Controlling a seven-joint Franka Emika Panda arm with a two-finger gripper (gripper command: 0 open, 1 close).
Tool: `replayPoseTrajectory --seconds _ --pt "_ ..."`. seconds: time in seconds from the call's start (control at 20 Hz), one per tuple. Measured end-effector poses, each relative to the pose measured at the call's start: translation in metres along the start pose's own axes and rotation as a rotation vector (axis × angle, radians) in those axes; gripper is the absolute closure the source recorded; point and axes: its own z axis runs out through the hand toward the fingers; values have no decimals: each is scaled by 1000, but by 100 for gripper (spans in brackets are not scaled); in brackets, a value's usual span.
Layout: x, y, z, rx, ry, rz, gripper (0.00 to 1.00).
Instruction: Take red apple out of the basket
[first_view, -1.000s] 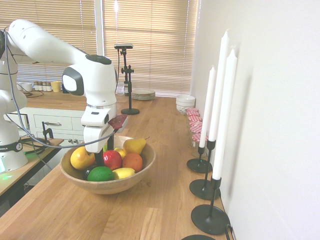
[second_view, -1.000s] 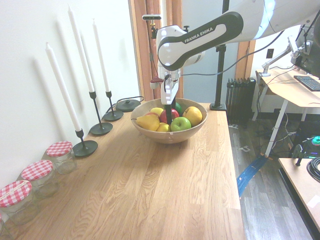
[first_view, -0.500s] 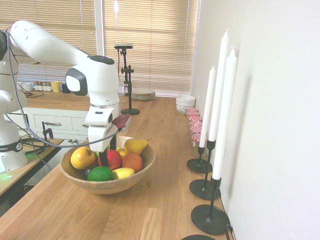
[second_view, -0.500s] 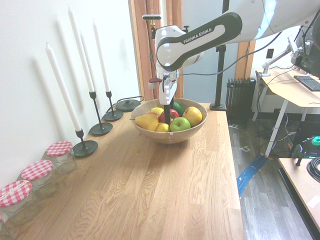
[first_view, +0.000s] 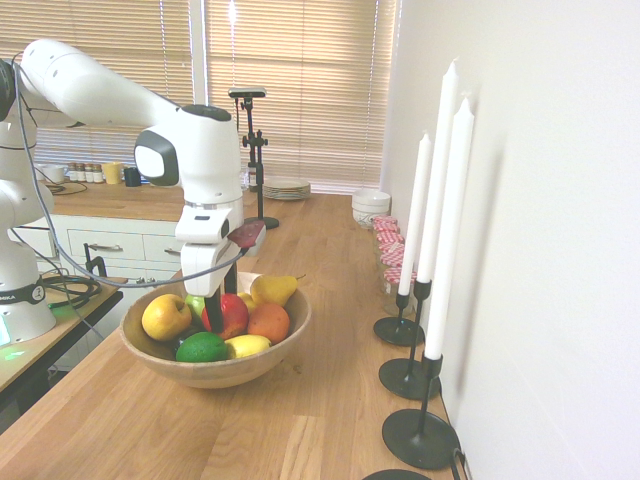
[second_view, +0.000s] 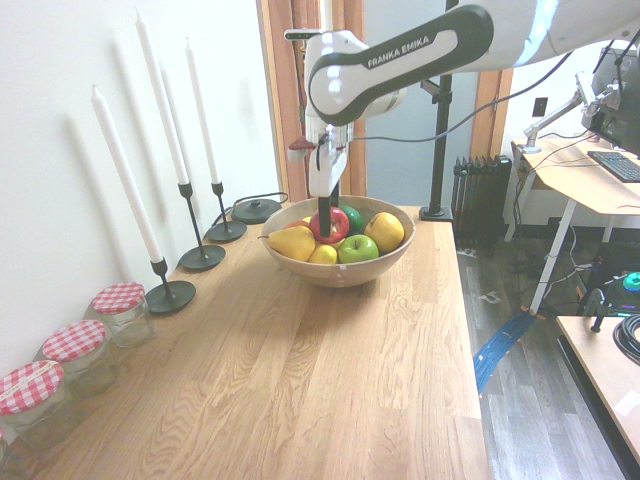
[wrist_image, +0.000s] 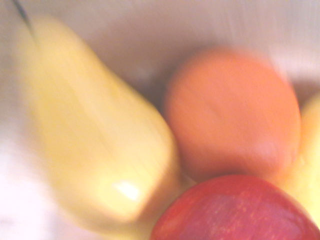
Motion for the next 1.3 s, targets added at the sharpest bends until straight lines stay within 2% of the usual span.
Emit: replayPoseTrajectory --seconds 0.25,0.45,0.8,1.05,1.3 --pt "-50 -48 -95 78 49 -6 100" --pt "-99 -99 -120 101 48 -25 100" --pt "-187 -176 -64 51 54 -65 100" --pt "-205 -179 1 -20 50 -67 100" --pt "-206 -173 65 -43 48 -50 100"
